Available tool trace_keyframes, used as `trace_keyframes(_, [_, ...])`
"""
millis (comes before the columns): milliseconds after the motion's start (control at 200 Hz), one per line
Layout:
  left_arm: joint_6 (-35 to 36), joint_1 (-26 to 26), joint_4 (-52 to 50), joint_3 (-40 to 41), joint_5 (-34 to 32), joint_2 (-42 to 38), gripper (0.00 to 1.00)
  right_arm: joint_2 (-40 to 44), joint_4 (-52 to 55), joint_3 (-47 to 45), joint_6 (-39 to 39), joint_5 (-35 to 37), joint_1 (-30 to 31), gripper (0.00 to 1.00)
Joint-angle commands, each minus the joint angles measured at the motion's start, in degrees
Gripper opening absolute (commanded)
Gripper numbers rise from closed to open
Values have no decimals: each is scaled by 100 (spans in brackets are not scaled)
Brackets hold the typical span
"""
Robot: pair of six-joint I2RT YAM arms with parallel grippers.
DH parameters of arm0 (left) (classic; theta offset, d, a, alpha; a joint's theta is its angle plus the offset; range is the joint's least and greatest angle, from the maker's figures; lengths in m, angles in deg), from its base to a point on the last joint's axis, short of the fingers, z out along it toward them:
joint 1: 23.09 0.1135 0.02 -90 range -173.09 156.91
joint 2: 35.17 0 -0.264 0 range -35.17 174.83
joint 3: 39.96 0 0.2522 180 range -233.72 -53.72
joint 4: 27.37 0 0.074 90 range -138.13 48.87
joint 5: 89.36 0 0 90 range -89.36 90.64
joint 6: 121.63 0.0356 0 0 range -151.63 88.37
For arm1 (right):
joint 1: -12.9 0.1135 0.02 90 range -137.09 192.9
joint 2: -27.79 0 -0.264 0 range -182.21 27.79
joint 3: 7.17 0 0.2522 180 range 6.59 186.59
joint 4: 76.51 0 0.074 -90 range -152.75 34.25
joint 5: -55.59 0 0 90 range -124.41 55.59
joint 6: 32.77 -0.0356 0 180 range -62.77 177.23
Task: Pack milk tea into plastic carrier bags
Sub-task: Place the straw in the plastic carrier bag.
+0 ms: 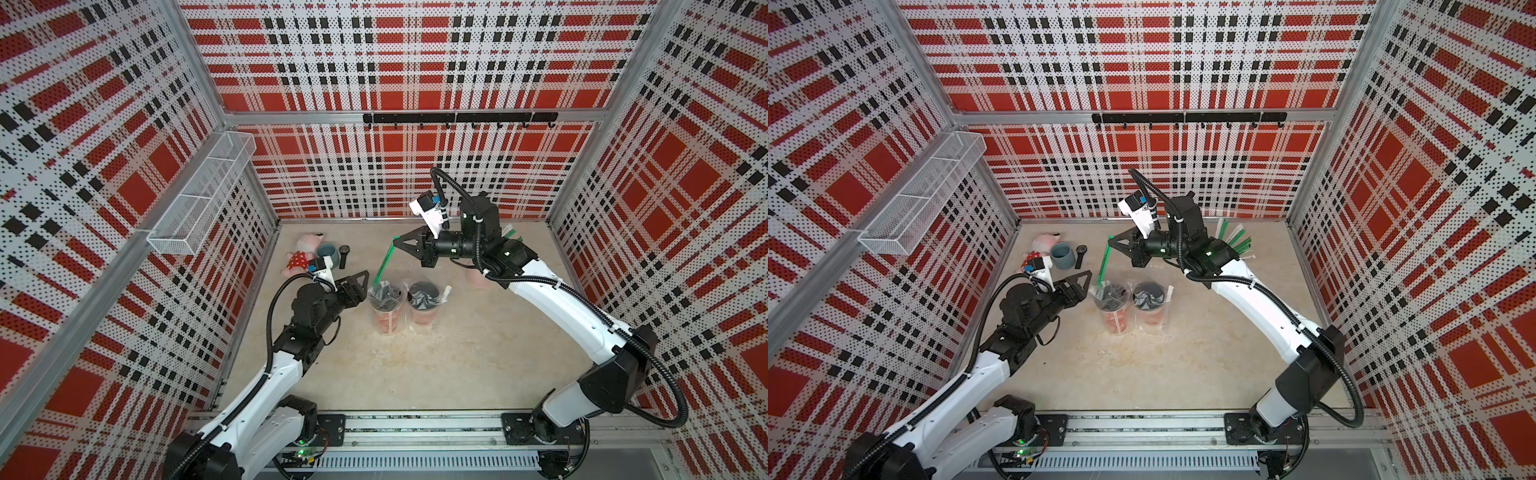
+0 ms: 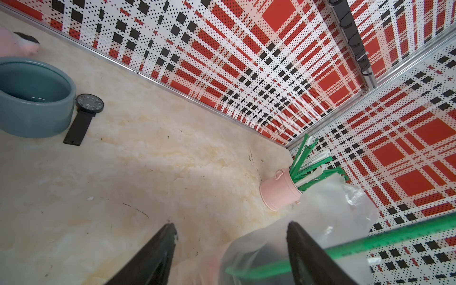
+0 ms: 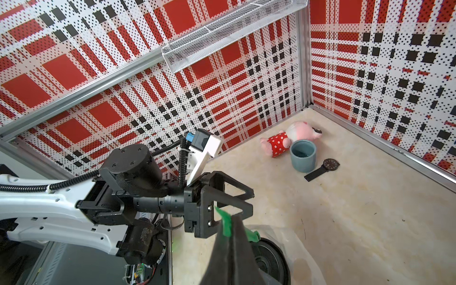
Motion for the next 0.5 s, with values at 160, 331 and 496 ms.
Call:
trace_keyframes(160, [89, 73, 144, -91, 86, 24, 75, -251, 585, 440, 471, 107, 149, 0])
trace_keyframes(331, [81, 82, 162, -81, 98, 43, 74, -448, 989, 634, 863, 435, 310, 0])
trace_keyframes(496, [81, 90, 161, -83, 89, 43, 74, -629, 1071, 715, 967, 686, 377, 0])
